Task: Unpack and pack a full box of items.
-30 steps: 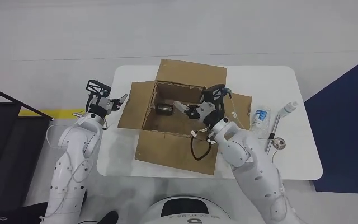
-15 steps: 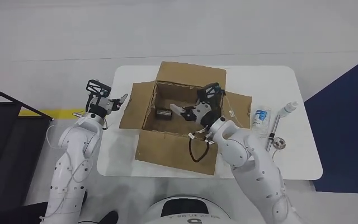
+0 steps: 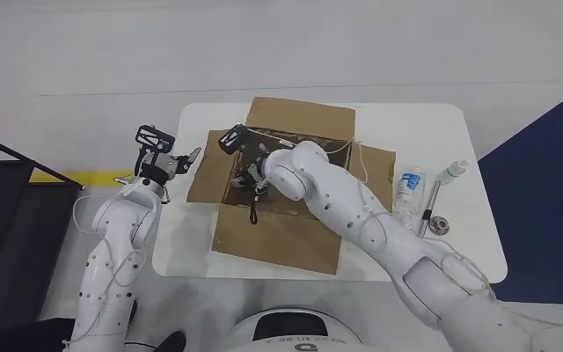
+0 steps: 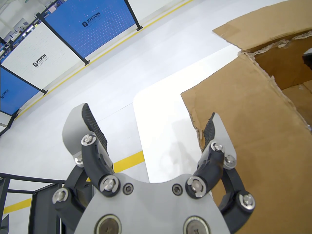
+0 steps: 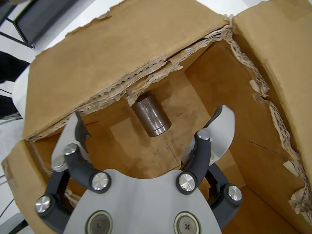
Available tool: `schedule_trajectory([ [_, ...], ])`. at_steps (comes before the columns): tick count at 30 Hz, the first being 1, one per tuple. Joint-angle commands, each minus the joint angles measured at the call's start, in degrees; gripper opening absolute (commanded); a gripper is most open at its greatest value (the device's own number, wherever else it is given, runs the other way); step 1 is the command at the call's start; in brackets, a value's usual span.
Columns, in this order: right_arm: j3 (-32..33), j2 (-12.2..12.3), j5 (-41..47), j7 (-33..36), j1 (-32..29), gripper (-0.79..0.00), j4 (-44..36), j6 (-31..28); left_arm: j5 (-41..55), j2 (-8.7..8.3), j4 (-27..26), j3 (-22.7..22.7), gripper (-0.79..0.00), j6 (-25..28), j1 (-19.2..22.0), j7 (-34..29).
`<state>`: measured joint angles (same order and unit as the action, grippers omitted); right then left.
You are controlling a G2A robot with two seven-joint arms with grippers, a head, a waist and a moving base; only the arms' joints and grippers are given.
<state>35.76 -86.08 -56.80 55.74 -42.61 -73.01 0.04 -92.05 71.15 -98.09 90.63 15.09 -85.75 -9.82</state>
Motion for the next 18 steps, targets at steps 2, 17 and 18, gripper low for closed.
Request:
schedule_trajectory([
  [2, -0.8, -0.8, -0.1, -0.4, 1.5, 0.0, 2.9, 0.2, 0.0, 0.0, 0.0, 0.0, 0.0, 0.0, 0.0, 0.0],
  [17, 6.1, 2.0, -4.0, 4.6, -2.4, -0.071, -1.0, -5.6, 0.0, 0.0, 0.0, 0.0, 0.0, 0.0, 0.0, 0.0],
  [18, 5.4, 1.6, -3.5, 4.6, -1.6, -0.065, 0.4, -6.1, 0.0, 0.0, 0.0, 0.0, 0.0, 0.0, 0.0, 0.0],
])
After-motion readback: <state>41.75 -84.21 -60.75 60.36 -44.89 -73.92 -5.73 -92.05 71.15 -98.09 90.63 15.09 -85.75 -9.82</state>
